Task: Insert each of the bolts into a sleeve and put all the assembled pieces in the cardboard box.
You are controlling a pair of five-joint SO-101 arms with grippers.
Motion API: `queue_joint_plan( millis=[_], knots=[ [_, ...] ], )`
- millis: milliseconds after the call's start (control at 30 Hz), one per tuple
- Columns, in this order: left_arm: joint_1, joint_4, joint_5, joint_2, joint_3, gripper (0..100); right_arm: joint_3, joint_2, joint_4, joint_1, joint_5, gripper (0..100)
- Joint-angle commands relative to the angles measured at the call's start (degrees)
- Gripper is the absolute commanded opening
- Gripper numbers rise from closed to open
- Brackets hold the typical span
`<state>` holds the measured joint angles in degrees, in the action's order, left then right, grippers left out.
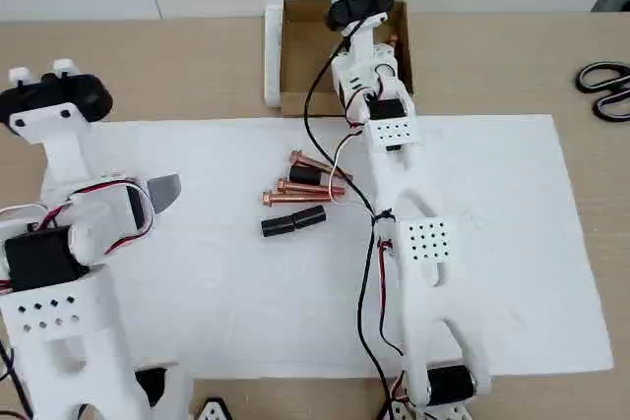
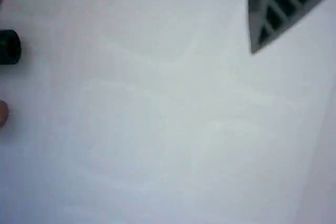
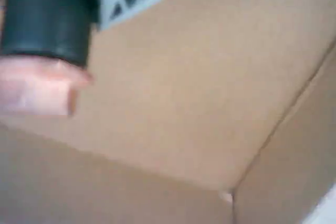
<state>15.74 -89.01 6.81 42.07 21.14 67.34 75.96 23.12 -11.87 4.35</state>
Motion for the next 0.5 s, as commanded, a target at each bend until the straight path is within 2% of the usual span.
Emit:
queue_joint_plan(
  millis=[0, 100, 233, 400, 467],
  knots=[
    [-0.09, 0.0, -0.18, 0.09, -0.31, 30, 3.69, -0.75, -1.01, 0.48, 0.53, 27.4],
    [-0.09, 0.0, -0.18, 0.09, -0.31, 30, 3.96, -1.27, -1.01, 0.57, 0.53, 32.9],
    [-0.09, 0.09, -0.18, 0.09, -0.31, 30, 10.64, -1.27, 0.48, 0.57, 0.53, 33.2],
    [-0.09, 0.09, -0.18, 0.09, -0.31, 30, 27.78, -1.19, 15.69, 0.22, 0.44, 33.2],
    [-0.09, 0.09, -0.18, 0.18, -0.31, 30, 28.92, -1.63, 21.85, 0.4, 0.26, 33.3]
  ],
)
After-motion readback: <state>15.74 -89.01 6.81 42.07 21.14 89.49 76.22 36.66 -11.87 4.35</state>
